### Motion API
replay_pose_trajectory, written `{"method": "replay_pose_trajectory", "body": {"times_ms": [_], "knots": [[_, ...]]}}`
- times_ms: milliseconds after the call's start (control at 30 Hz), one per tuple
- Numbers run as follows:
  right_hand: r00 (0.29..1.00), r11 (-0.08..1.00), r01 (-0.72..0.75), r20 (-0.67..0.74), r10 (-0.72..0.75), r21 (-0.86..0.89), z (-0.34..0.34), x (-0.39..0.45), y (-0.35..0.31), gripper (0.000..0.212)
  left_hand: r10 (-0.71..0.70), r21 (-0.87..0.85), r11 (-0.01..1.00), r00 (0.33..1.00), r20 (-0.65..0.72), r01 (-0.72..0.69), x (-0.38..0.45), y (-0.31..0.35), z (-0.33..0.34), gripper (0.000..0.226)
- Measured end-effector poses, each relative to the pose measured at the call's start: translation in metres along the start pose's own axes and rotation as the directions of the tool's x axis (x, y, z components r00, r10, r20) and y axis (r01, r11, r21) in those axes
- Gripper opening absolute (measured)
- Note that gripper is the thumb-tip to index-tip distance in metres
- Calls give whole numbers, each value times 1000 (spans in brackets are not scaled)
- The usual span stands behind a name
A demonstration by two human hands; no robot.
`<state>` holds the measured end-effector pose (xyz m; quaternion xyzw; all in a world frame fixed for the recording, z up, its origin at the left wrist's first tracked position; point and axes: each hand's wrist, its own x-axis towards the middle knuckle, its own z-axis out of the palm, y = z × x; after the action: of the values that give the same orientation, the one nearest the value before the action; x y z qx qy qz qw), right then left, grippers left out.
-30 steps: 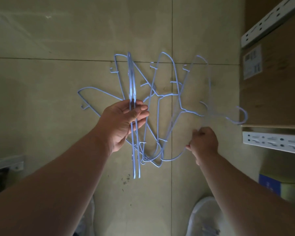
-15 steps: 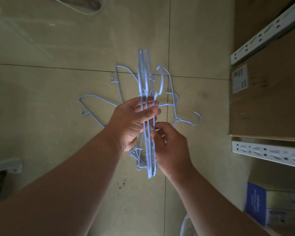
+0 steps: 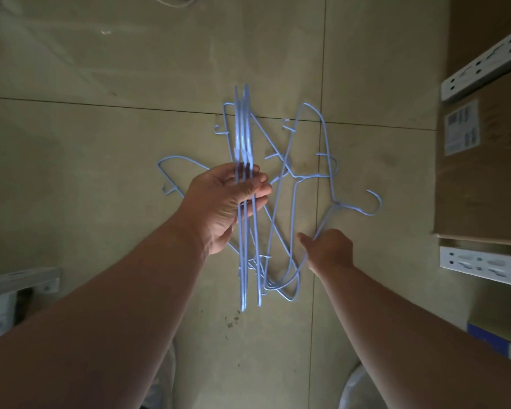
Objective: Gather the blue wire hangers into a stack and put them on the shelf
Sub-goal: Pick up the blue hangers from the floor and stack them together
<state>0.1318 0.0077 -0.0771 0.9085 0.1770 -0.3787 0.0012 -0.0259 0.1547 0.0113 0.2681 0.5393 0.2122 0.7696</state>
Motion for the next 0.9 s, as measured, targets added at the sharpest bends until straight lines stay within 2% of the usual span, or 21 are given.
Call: {"method": "replay_pose_trajectory", "body": {"times_ms": [133, 200, 300, 367, 400, 467, 600, 667, 800, 900], "knots": [[997, 996, -83, 1, 83, 45, 4, 13, -8, 29, -20, -22, 1000, 1000, -9, 20, 5, -1, -3, 19], [996, 995, -85, 11, 84, 43, 7, 19, -8, 24, -23, -21, 1000, 1000, -10, 23, 5, -1, -5, 18], [1000, 961, 1, -8, 2, 278, 12, 27, -1, 21, -22, -29, 999, 999, -24, 22, 4, 2, -3, 17], [994, 865, 109, -57, -93, 490, -8, 2, -11, 10, -6, -26, 1000, 999, -42, 5, 2, 4, 1, 16], [990, 819, 138, -65, -122, 557, -20, -13, -20, 12, 2, -18, 1000, 999, -53, -3, 1, 5, 4, 16], [973, 808, 228, -98, -209, 543, -40, -38, -34, 12, 12, 3, 1000, 998, -67, -12, -1, 7, 12, 15], [922, 834, 383, -102, -374, 398, -63, -77, -54, 8, 5, -6, 1000, 998, -59, -6, -3, 12, 28, 15], [898, 833, 435, -102, -428, 342, -67, -87, -62, 9, 0, -30, 1000, 998, -68, -2, -3, 16, 33, 32], [879, 763, 442, -58, -473, 471, -64, -93, -71, 1, 13, 7, 1000, 999, -47, -12, -1, 19, 27, 32], [847, 712, 445, 4, -532, 543, -54, -83, -72, 15, 30, 21, 999, 998, -52, -29, 3, 22, 17, 24]]}}
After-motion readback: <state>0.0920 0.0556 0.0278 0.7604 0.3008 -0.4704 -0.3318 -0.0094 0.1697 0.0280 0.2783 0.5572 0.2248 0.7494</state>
